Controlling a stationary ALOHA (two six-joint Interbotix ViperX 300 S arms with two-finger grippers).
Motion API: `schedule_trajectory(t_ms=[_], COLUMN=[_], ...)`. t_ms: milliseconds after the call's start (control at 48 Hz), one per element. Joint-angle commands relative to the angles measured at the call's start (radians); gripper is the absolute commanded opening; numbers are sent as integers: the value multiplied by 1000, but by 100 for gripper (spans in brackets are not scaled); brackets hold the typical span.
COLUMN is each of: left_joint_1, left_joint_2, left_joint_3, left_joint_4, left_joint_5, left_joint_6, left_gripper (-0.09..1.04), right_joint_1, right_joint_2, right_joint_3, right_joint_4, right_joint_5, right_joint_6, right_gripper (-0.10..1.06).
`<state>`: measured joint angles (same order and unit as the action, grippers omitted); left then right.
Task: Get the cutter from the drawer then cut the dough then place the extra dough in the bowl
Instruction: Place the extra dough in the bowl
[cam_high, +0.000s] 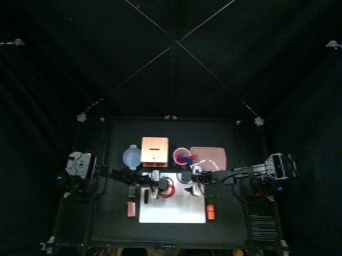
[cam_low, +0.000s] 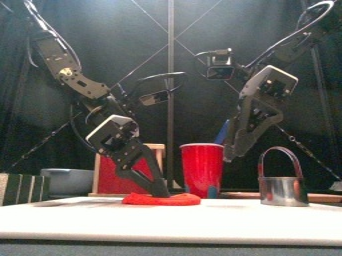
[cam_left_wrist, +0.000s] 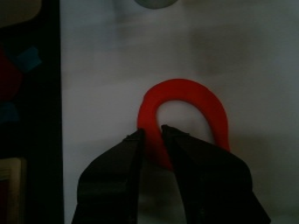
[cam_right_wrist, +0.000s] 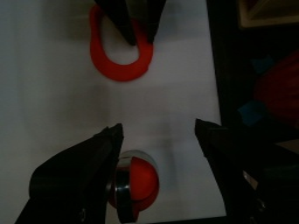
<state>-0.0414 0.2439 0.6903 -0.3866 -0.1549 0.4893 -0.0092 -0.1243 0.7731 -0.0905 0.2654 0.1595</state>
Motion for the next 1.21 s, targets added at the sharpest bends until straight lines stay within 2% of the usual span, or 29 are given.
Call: schedule_trajectory(t_ms=[21, 271, 479, 708, 1208], left_joint_1=[11, 23, 28, 28, 74], left_joint_2=[-5, -5, -3, -18, -324], left_joint_3=[-9, -12, -14, -14, 25], left_joint_4=[2, 3, 15, 18, 121], left_joint_5=[3, 3, 3, 2, -25], left_joint_6=[2, 3, 3, 5, 6], left_gripper=[67, 66, 57, 57, 57], right_joint_1=[3, 3, 3, 3, -3], right_joint_2=[-17, -15, -15, -15, -23], right_joint_3=[-8, -8, -8, -8, -9], right_joint_4=[6, 15, 17, 17, 12], right_joint_5=[-8, -8, -8, -8, -8], right_joint_6=[-2, -2, -2, -2, -2], right_gripper=[97, 96, 97, 97, 97])
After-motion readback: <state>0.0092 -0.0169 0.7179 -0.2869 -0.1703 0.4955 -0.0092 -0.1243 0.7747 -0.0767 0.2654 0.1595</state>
